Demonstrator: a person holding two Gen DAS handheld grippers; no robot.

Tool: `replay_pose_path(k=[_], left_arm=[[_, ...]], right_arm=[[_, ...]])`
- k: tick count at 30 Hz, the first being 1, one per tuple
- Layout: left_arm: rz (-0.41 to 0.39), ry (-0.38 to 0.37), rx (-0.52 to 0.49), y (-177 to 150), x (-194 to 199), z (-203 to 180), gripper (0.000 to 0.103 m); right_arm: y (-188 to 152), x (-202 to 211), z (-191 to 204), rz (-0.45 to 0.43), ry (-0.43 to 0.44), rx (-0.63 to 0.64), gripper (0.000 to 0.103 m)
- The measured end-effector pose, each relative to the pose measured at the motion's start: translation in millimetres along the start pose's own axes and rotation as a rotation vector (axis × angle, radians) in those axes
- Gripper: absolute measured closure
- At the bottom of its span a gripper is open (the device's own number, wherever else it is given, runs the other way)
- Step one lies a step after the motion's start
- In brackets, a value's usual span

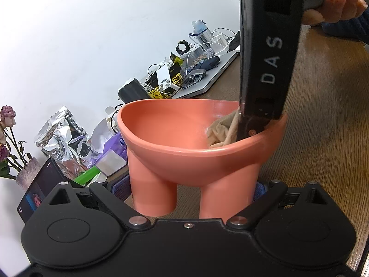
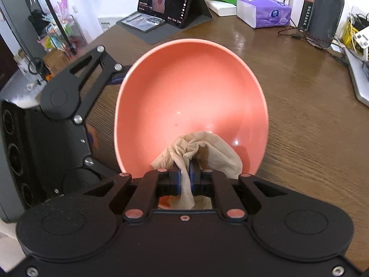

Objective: Clean bowl
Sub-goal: 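Rub the beige towel around the bowl's inner wall with the right tool, then press the towel into the bowl bottom and lift it with the right tool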

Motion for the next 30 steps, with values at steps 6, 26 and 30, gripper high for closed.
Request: replay_pose_path(k=[6, 26, 30], left_arm=[[0.0, -0.001, -0.001, 0.6, -0.3, 0.2, 0.008], [0.005, 0.005, 0.001, 0.2, 7.6, -7.5, 0.008], [0.006, 0.006, 0.003, 0.2, 11.6, -9.7, 0.008]], right_arm=[[6.2, 3.4, 3.8, -0.064, 0.093, -0.029, 0.095], [45.9, -1.1, -0.1, -0.183, 0.063, 0.045, 0.095], [50.1, 0.1, -4.3, -0.211, 0.037, 0.051, 0.095]])
Point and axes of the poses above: each gripper's, at about its wrist camera, not at the fingertips, and x roughly against the way its jaws point, z to its left, y to its top, the point moved 2 cm from there along -x, roughly the way its jaws point, and after that the axes turned 10 degrees about y, right-handed, at the moved point
